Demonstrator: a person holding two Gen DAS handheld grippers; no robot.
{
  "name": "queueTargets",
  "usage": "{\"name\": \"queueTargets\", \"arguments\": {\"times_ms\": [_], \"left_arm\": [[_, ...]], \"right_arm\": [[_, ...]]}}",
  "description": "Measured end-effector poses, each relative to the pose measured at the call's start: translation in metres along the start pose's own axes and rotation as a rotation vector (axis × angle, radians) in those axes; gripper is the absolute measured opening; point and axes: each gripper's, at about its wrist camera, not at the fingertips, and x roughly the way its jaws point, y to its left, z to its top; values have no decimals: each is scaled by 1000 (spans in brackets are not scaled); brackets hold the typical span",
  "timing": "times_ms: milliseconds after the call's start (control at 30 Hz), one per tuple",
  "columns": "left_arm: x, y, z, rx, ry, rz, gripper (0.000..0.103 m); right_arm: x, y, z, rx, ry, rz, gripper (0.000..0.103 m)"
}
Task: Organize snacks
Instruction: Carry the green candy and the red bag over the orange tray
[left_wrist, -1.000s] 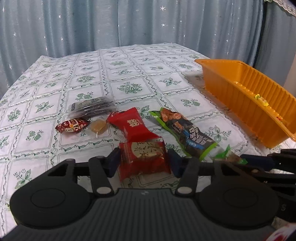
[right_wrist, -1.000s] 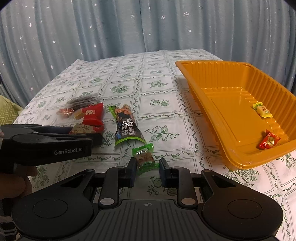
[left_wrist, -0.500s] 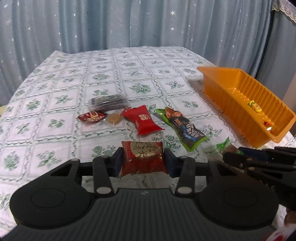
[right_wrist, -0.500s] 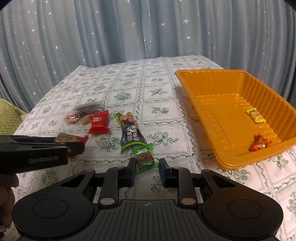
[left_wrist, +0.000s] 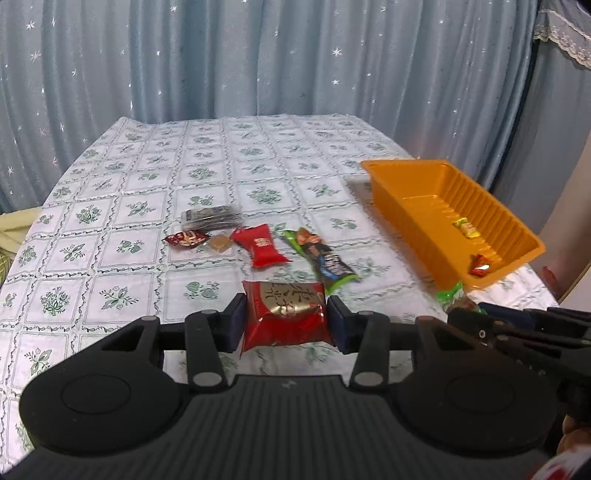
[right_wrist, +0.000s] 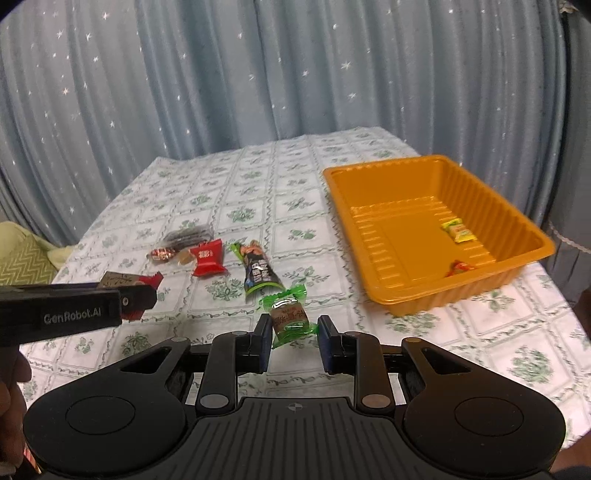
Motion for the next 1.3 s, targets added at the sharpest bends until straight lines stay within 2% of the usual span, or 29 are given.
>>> {"name": "queueTargets", "arguments": {"times_ms": [333, 700, 1000, 1300], "left_arm": [[-24, -32, -3, 4, 0, -24, 43], [-32, -53, 2, 28, -13, -54, 43], [-21, -74, 15, 45, -17, -98, 43], [10, -113, 42, 79, -18, -166, 43]], "right_arm": [[-39, -17, 4, 26, -35, -40, 27], [-56, -32, 6, 56, -61, -62, 27], [-61, -54, 15, 96, -80, -94, 27], [-54, -95, 45, 135, -112, -140, 27]]}}
